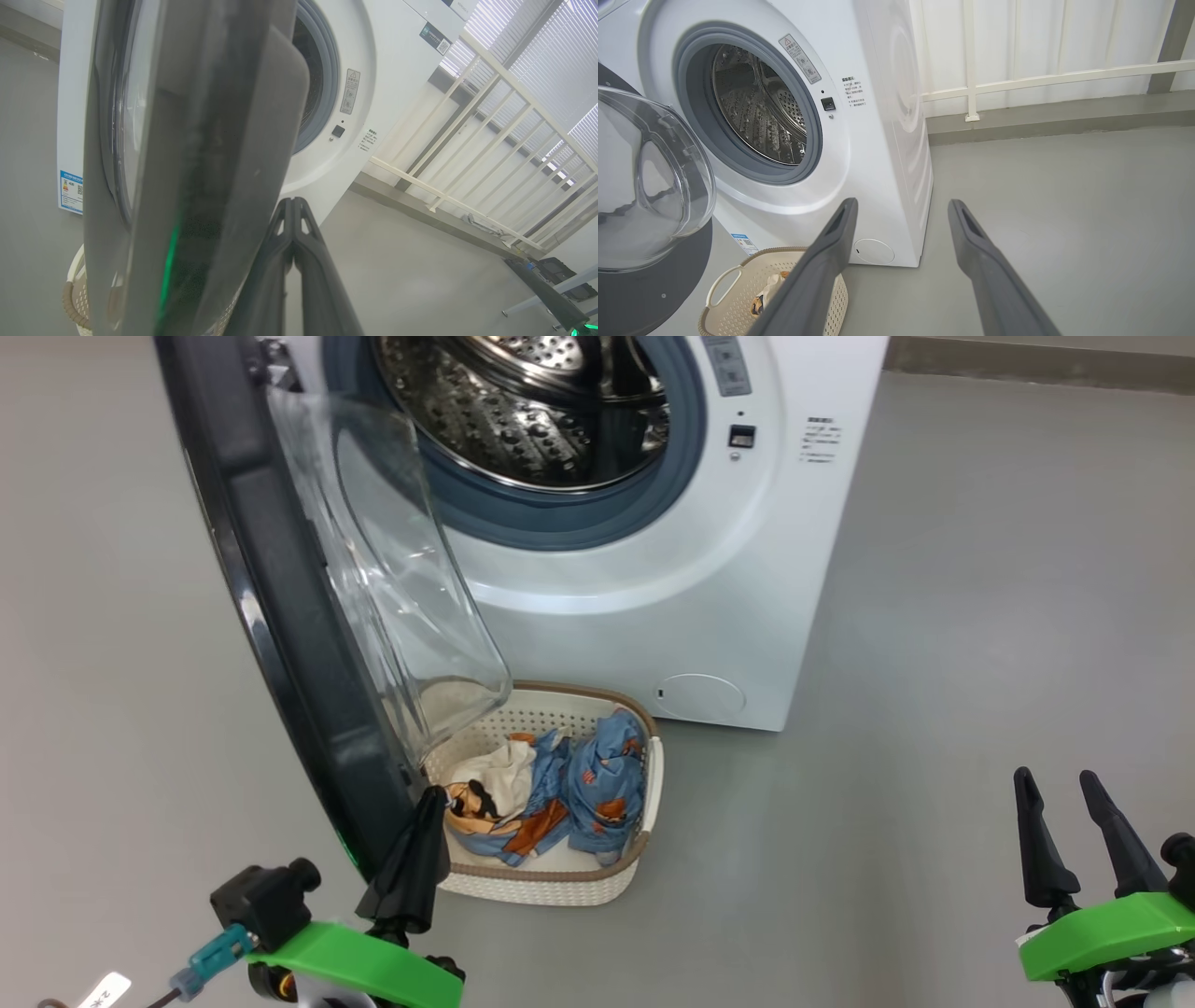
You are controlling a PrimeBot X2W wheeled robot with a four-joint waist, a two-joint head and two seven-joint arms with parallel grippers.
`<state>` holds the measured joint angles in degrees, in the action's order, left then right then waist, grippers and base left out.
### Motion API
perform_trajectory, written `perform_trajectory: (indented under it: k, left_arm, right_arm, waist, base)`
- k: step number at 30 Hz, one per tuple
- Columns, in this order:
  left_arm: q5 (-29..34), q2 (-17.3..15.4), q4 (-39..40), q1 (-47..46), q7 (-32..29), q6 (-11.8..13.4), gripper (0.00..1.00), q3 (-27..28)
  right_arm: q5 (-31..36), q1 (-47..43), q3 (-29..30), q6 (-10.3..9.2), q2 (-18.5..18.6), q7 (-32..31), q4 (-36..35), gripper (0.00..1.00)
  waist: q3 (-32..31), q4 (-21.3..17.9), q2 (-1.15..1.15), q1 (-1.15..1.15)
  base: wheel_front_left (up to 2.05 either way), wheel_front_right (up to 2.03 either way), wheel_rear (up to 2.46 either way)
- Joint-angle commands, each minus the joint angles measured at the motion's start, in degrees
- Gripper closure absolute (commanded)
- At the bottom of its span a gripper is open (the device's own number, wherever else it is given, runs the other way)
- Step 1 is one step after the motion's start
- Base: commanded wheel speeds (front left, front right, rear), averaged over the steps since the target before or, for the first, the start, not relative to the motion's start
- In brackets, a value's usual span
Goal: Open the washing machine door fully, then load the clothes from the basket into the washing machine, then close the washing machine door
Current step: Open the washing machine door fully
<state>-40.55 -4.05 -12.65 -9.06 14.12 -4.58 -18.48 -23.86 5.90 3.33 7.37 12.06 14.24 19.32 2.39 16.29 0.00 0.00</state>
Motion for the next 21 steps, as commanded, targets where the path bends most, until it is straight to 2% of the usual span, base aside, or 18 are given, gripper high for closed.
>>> perform_trajectory:
  k: [1, 12, 21]
  left_arm:
    - [0.29, -1.91, 1.84, -1.11, 0.58, 1.06, 1.0, 3.25]
    - [-0.91, -4.44, 2.15, -0.61, 0.53, 3.0, 1.0, 7.12]
    - [-0.83, -7.27, 1.78, -1.12, 0.68, 5.61, 1.0, 12.11]
  right_arm:
    - [-0.1, 1.03, -1.2, 0.12, 1.12, 0.75, -1.56, 0.0]
    - [-0.14, 1.42, -1.59, 0.12, 0.94, 0.75, -1.7, 0.0]
    - [-0.06, 1.41, -1.56, 0.12, 0.84, 0.75, -1.94, 0.0]
  waist:
    - [0.25, 1.18, 0.0, 0.0]
    - [-0.02, 3.95, 0.0, 0.0]
    - [0.51, 5.55, 0.0, 0.0]
  base:
    - [0.0, 0.0, 0.0]
    - [0.0, 0.0, 0.0]
    - [0.0, 0.0, 0.0]
